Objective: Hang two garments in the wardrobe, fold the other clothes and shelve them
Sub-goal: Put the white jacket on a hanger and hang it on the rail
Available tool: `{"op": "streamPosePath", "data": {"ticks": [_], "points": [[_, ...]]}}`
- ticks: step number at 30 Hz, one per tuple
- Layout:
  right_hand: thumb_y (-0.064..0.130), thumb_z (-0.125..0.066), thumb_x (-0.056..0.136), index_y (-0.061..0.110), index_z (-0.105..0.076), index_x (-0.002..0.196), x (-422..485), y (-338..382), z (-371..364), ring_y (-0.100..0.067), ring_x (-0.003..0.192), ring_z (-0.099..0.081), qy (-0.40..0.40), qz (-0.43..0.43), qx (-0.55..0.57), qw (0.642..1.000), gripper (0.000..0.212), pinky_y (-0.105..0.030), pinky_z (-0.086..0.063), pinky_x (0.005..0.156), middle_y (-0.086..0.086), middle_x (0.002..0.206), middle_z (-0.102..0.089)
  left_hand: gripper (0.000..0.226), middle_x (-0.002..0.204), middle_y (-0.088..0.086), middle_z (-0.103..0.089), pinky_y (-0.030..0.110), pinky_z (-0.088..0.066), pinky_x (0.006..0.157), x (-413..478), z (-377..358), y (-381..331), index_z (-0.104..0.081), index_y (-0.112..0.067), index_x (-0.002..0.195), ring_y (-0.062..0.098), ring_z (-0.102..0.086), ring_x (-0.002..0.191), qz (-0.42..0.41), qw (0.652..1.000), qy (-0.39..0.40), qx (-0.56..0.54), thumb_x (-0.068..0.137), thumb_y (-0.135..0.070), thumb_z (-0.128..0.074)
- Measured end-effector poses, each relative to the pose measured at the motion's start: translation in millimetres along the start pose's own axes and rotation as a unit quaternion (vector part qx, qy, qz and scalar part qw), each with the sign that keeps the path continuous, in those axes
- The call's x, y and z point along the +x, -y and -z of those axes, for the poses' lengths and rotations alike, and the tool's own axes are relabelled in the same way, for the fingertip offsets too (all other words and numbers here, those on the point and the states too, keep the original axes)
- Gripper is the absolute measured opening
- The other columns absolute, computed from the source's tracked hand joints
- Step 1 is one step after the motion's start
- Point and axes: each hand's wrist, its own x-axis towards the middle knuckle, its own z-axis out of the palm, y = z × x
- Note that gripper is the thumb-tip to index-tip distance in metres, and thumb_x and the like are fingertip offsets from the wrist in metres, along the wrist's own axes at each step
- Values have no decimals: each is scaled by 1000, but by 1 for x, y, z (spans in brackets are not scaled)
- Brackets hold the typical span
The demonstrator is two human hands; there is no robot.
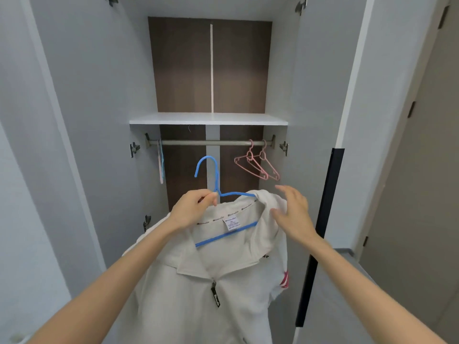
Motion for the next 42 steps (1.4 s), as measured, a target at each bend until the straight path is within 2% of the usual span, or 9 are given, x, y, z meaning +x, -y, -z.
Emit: {"op": "streamPosePath", "data": {"ticks": [3, 6, 10, 18, 25, 31, 34, 37, 42], "points": [[34, -49, 96, 30, -49, 132, 24, 4, 2, -14, 127, -41, 82, 84, -81, 990, 36, -27, -29, 106, 9, 137, -49, 37, 68, 13, -55, 35, -38, 66, 16, 5, 8, -60, -23, 65, 14, -41, 62, -18, 1000, 17, 2, 97, -35, -46], [51, -37, 97, 48, -49, 98, 32, 7, -4, 0, 87, -54, 162, 79, -84, 980, 12, -31, -45, 75, 26, 92, -58, 37, 70, 16, -57, 32, -38, 64, 32, 14, 20, -61, -21, 66, 15, -42, 62, -23, 1000, 15, -14, 95, -40, -47], [54, -29, 98, 39, -39, 79, 39, 17, -20, -3, 64, -47, 130, 118, -96, 980, 27, -28, -33, 57, 20, 69, -51, 36, 66, 5, -57, 35, -44, 67, 49, 22, 39, -58, -21, 68, 13, -46, 64, -43, 999, 2, 17, 97, -37, -45], [34, -38, 102, 39, -56, 78, 94, 69, -22, 6, 78, -53, 131, 141, -44, 980, 30, -11, -39, 74, 23, 78, -59, 33, 61, -7, -50, 17, -33, 61, 80, 28, 46, -52, -8, 67, 4, -42, 58, -134, 989, -3, -62, 98, -18, -45], [51, -47, 94, 31, -62, 111, 98, 55, -46, -5, 99, -55, 143, 150, -146, 967, 31, -28, -42, 79, 19, 106, -61, 38, 60, -7, -52, 22, -37, 63, 88, 6, 74, -50, -23, 60, 7, -44, 61, -75, 990, -10, -121, 97, -20, -47], [44, -41, 99, 28, -49, 75, 98, 32, -61, -20, 69, -50, 91, 104, -208, 968, 29, -31, -32, 59, 9, 67, -53, 30, 63, -15, -52, 31, -37, 68, 107, -5, 73, -62, -27, 68, 1, -45, 59, -106, 992, 19, -72, 96, -29, -52], [43, -41, 98, 30, -47, 70, 104, 20, -59, -19, 68, -50, 76, 78, -182, 977, 32, -30, -33, 57, 9, 62, -52, 11, 92, -16, -51, 31, -30, 82, 122, -10, 81, -64, -29, 87, 0, -43, 85, -142, 979, -107, 99, 89, -39, -61], [44, -43, 97, 35, -45, 63, 112, 7, -53, -13, 61, -46, 52, 43, -158, 985, 35, -28, -34, 57, 10, 53, -46, 26, 94, -4, -46, 30, -38, 73, 126, -14, 101, -52, -19, 90, 12, -42, 86, -69, 962, -229, 129, 81, -35, -70], [43, -47, 96, 36, -47, 61, 127, 1, -41, -6, 58, -45, 23, 36, -105, 994, 35, -27, -34, 58, 13, 52, -48, 37, 92, 4, -45, 29, -41, 62, 134, -26, 119, -40, -14, 90, 18, -46, 79, 65, 963, -212, 153, 82, -40, -65]]}}
